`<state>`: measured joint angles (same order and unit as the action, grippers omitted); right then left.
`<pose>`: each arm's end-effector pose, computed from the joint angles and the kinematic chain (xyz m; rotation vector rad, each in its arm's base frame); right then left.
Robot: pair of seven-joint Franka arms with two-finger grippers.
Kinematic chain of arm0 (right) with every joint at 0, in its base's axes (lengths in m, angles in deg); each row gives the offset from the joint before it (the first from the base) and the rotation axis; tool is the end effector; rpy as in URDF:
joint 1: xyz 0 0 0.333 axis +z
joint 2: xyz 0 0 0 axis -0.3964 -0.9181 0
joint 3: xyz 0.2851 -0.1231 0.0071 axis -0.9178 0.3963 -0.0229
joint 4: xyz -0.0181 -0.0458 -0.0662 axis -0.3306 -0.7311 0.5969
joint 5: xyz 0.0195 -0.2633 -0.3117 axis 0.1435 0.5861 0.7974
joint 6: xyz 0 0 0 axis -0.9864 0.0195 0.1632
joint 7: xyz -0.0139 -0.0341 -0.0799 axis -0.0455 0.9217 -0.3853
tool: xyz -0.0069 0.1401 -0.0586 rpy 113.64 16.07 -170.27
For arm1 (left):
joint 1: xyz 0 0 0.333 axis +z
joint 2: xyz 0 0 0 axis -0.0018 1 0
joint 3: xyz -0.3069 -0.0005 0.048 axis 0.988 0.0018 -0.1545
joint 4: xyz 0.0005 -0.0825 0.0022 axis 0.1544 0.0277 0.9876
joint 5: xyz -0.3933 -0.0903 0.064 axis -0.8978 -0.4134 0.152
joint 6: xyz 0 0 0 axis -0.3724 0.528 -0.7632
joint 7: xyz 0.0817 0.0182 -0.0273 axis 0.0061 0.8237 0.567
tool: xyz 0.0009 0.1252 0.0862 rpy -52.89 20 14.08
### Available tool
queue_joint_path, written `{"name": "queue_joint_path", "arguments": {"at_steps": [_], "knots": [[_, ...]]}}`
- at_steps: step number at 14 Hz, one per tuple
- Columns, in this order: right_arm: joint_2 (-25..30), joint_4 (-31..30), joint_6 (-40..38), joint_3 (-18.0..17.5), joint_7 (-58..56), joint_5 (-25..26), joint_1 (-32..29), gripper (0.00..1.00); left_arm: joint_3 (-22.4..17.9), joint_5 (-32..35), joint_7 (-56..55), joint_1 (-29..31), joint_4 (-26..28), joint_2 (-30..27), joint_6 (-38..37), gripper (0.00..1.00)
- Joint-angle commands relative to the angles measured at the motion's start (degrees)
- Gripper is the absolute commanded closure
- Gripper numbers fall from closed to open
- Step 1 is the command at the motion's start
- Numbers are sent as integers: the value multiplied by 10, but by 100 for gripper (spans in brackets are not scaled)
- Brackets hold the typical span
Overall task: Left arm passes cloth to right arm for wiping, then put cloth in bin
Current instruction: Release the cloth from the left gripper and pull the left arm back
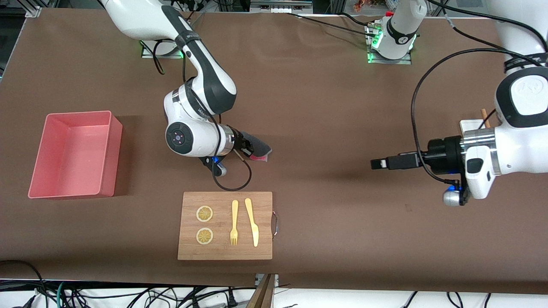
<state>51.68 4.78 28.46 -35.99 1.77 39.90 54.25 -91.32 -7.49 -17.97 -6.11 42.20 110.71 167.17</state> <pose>0.5818 0.4029 0.2633 -2.7295 1.0885 0.6663 0.7059 -0.1515 0.4845 2.3773 0.3237 -0.2353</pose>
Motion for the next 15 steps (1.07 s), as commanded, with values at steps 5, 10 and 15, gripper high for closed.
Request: {"name": "queue_joint_path", "arguments": {"at_steps": [5, 10, 15], "knots": [[-9, -31, -40, -3, -59, 28, 8, 100, 9, 330, 9, -7, 13, -23, -27, 0], [-64, -36, -28, -2, -138, 101, -20, 100, 4, 466, 12, 19, 16, -23, -15, 0], [-67, -38, -43, -1, -260, 137, -103, 100, 8, 459, 57, 68, 47, -26, 94, 0]]}}
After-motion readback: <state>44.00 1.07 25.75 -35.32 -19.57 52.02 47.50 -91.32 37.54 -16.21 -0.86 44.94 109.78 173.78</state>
